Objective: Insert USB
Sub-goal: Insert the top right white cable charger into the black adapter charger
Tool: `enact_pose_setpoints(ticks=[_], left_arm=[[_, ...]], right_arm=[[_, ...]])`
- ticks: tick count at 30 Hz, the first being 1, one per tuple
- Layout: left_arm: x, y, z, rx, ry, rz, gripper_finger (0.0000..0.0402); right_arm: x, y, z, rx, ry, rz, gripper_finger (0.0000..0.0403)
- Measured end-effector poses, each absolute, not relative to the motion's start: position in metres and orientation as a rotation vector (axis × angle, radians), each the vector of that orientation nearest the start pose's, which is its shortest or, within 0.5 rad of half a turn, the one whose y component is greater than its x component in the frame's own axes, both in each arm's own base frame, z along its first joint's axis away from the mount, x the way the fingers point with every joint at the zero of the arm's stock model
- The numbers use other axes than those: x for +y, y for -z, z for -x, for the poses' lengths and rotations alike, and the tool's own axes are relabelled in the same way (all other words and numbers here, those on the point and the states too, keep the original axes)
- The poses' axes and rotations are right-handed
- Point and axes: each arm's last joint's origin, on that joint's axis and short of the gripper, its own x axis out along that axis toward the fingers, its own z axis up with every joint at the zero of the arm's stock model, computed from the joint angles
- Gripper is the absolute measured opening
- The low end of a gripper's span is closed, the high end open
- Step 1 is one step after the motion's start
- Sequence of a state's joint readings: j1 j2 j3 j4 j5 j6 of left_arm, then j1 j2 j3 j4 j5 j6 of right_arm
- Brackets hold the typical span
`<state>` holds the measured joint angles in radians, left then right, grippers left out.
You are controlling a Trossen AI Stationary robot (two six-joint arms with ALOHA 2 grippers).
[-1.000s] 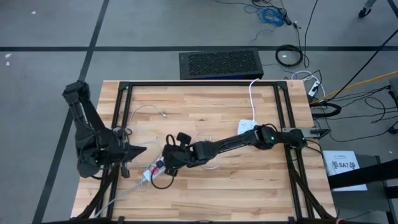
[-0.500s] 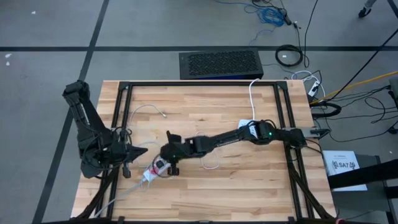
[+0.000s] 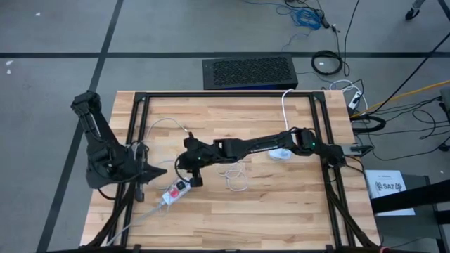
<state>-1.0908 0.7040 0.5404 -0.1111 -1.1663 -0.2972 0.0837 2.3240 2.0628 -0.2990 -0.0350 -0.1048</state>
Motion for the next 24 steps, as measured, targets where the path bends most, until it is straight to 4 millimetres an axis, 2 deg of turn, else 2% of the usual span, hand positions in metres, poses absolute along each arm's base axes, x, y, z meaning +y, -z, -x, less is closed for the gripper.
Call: enact_pose_setpoints(ticks=[4, 9, 12, 15, 19, 24], left_arm=[[-0.121, -0.28, -0.093, 0.077, -0.006, 0.007, 0.0003], [-0.124, -0.288, -0.093, 0.032, 0.074, -0.065, 0.0004], [-0.125, -0.29, -0.093, 0.023, 0.112, -0.083, 0.0004], [-0.125, -0.29, -0.093, 0.023, 0.117, -0.083, 0.0004], [-0.122, -0.289, -0.097, 0.023, 0.086, -0.068, 0.0004], [-0.117, -0.273, -0.109, 0.06, 0.024, -0.039, 0.0004]], right_arm=[[0.047, -0.237, -0.533, 0.529, -0.143, 0.103, 0.0], [0.057, -0.2, -0.532, 0.389, -0.193, -0.023, 0.0], [0.061, -0.178, -0.525, 0.258, -0.203, -0.099, 0.0], [0.06, -0.165, -0.515, 0.15, -0.209, -0.141, 0.0], [0.057, -0.173, -0.502, 0.008, -0.211, -0.161, 0.0], [0.052, -0.192, -0.494, -0.036, -0.213, -0.101, 0.0]])
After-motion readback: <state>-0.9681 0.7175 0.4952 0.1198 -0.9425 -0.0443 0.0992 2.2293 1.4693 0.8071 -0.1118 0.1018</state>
